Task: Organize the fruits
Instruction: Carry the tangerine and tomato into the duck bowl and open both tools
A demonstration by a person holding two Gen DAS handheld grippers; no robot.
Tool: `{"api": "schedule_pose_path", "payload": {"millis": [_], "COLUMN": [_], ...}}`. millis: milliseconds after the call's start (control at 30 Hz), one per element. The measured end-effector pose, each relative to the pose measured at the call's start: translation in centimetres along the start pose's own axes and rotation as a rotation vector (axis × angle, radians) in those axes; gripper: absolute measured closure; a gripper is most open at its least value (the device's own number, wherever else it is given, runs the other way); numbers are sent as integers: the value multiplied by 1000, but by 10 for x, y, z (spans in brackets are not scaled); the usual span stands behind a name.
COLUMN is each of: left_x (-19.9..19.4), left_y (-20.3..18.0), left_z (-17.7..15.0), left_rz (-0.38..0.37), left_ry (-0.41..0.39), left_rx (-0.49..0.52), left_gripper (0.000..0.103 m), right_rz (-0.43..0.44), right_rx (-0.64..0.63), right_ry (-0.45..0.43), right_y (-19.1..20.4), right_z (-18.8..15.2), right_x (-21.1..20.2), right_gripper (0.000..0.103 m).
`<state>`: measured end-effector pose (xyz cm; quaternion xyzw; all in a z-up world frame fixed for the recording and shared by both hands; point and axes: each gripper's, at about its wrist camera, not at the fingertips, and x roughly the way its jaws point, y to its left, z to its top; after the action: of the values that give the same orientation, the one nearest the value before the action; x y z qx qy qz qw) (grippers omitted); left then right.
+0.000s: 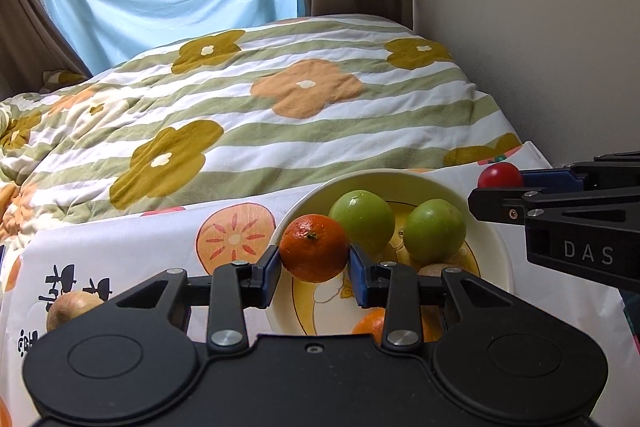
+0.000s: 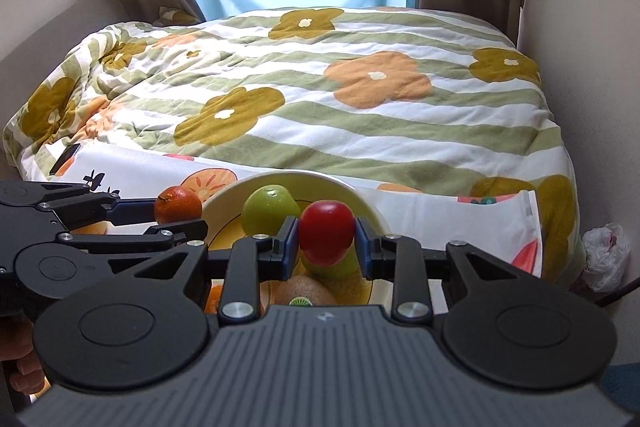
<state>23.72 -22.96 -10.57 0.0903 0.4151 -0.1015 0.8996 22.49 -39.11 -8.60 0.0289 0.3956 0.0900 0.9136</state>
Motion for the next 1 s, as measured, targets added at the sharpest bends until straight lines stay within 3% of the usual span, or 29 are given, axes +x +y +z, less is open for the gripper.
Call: {"api": "schedule_pose_path", "payload": {"millis": [267, 400, 700, 833, 1000], "left_x": [48, 55, 57, 50, 42], "left_y": [-1, -1, 4, 2, 9], "left_z": [5, 5, 10, 8, 8], "left_rz": [22, 63, 20, 46, 22], "left_ry": [75, 75, 87, 58, 53], "left_rx": [6, 35, 26, 55, 38], "left_gripper": [63, 63, 62, 22, 18], "right_rz": [34, 51, 73, 72, 77], "right_rx": [-18, -22, -22, -25, -25], "right_ry": [26, 39, 59, 66, 75], "right_y": [-8, -11, -11, -11, -12], "right_z": [15, 19, 27, 29, 31], "right_x": [43, 60, 78, 81, 81], "right_gripper": [58, 58, 58, 59, 59]}}
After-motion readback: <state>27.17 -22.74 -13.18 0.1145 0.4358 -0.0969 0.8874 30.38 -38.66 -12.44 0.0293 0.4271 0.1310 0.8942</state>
